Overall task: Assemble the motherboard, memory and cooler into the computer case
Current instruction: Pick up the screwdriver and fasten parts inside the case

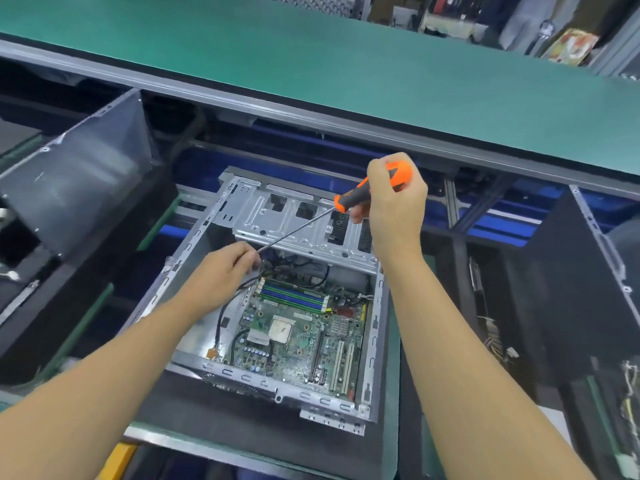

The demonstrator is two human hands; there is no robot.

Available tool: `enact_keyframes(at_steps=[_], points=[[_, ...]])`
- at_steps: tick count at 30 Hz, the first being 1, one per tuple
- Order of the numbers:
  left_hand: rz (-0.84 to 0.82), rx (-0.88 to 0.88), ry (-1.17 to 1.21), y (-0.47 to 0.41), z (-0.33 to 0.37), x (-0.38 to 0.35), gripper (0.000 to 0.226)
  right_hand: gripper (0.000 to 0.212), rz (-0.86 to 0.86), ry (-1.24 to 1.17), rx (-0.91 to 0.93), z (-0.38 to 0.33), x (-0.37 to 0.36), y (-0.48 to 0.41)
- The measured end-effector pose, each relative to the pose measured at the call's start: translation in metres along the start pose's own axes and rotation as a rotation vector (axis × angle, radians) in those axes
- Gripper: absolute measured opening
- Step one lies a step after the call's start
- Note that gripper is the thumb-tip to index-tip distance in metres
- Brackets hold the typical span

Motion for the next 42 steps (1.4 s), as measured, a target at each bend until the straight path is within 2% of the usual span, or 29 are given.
enact_keyframes(at_steps=[4,9,14,18,21,25,27,32,35,37,40,42], points=[[0.041,-0.125,-0.061,0.000,0.002,0.007,0.022,0.013,0.047,0.019,-0.003,-0.004,-0.003,0.007],[0.033,-0.199,0.059,0.011,0.024,0.026,0.018,0.030,0.090,-0.070,0.062,-0.024,-0.038,0.006],[0.176,-0.279,0.144,0.034,0.050,0.083,0.020,0.025,-0.023,-0.168,0.111,-0.061,-0.090,-0.016],[0.294,-0.281,0.072,0.059,0.029,0.148,0.022,0.024,-0.110,-0.239,0.069,-0.060,-0.131,-0.021],[0.217,-0.145,0.050,0.080,-0.012,0.184,0.025,0.021,-0.213,-0.246,-0.051,-0.038,-0.171,-0.010],[-0.161,0.048,0.224,0.121,-0.075,0.199,0.016,0.025,-0.391,-0.068,-0.272,0.002,-0.231,0.009],[-0.252,0.080,0.350,0.138,-0.097,0.190,0.017,0.025,-0.451,0.000,-0.364,0.022,-0.259,0.021],[-0.100,0.188,0.635,0.148,-0.127,0.148,0.014,0.023,-0.518,0.095,-0.563,0.061,-0.302,0.044],[-0.034,0.270,0.723,0.138,-0.136,0.121,0.016,0.022,-0.507,0.131,-0.627,0.071,-0.300,0.047],[-0.009,0.309,0.723,0.130,-0.139,0.106,0.016,0.012,-0.518,0.201,-0.655,0.073,-0.290,0.048],[0.068,0.287,0.700,0.117,-0.134,0.101,0.013,0.019,-0.549,0.278,-0.611,0.068,-0.270,0.050],[0.155,0.193,0.725,0.104,-0.121,0.112,0.014,0.018,-0.595,0.316,-0.516,0.058,-0.259,0.050]])
Point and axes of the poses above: each hand's wrist, its own y-axis away from the middle knuckle, its own x-axis out of the back of the hand, z = x × y, the point moved 1 cm from there along -y, towards the middle knuckle, and after that the axes turned 10 degrees about -z, right-handed, at the moved point
